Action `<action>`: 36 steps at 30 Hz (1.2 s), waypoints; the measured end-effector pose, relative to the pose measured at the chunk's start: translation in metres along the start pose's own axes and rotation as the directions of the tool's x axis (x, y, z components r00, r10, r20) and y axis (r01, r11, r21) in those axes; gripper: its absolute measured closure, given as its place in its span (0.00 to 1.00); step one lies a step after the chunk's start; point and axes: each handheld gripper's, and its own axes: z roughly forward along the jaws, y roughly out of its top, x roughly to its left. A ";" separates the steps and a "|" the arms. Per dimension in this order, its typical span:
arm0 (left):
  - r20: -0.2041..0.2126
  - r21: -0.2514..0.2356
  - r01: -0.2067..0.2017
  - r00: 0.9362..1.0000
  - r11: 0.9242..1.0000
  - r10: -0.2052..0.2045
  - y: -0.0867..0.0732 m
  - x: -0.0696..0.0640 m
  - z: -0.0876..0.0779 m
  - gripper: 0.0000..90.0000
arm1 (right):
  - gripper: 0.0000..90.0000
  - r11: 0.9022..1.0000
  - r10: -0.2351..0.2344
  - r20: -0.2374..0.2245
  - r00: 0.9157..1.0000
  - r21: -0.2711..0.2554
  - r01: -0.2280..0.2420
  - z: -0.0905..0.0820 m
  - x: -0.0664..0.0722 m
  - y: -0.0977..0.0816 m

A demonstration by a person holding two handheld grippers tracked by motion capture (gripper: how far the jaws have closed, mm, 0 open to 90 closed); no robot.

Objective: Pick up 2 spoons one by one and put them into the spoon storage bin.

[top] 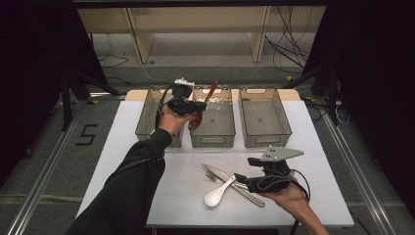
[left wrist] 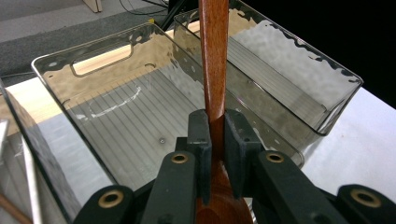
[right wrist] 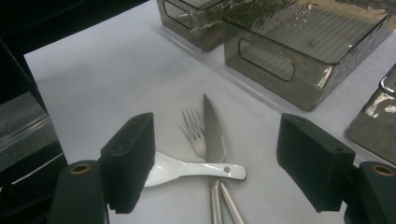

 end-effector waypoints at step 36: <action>0.058 0.071 0.049 0.997 0.996 -0.053 -0.010 -0.007 0.000 0.52 | 0.32 1.000 0.004 -0.006 1.000 -0.001 -0.004 -0.001 0.000 -0.001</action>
